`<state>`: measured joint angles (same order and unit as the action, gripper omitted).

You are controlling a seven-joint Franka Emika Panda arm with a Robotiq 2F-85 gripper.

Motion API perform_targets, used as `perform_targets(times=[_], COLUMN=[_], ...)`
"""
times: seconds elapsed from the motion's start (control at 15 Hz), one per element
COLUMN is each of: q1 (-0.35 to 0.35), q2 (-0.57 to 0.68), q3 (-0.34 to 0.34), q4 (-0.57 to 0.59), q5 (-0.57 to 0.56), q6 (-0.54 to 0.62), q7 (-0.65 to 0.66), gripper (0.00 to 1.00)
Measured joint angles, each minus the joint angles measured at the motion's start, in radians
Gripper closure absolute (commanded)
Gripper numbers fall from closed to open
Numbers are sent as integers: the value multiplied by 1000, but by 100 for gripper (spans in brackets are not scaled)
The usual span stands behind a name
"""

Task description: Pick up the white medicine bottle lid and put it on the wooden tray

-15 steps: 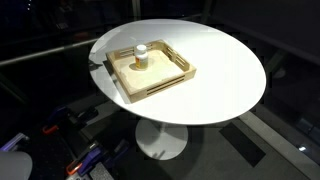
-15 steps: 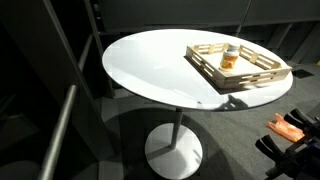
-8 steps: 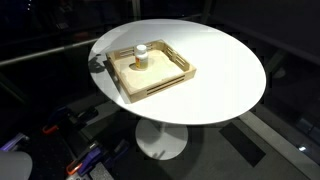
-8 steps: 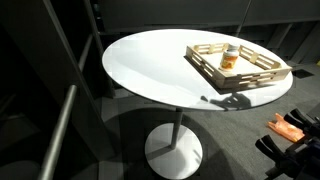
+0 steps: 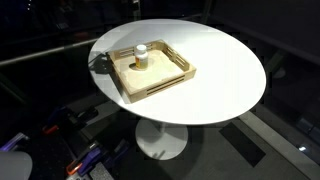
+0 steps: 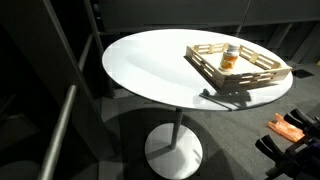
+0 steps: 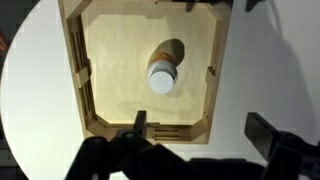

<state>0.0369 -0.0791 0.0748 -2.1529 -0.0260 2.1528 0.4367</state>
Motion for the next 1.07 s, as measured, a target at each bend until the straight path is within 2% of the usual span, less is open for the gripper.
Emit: perform_targets(times=[0.4, 0.8, 1.07], q1=[-2, -5, -12], q2=[19, 63, 95], q3=[-19, -38, -52], q4=[-107, -128, -128], q5=[19, 75, 56], q6=[190, 203, 193], q7=[-1, -18, -22], gripper=[0, 0, 0])
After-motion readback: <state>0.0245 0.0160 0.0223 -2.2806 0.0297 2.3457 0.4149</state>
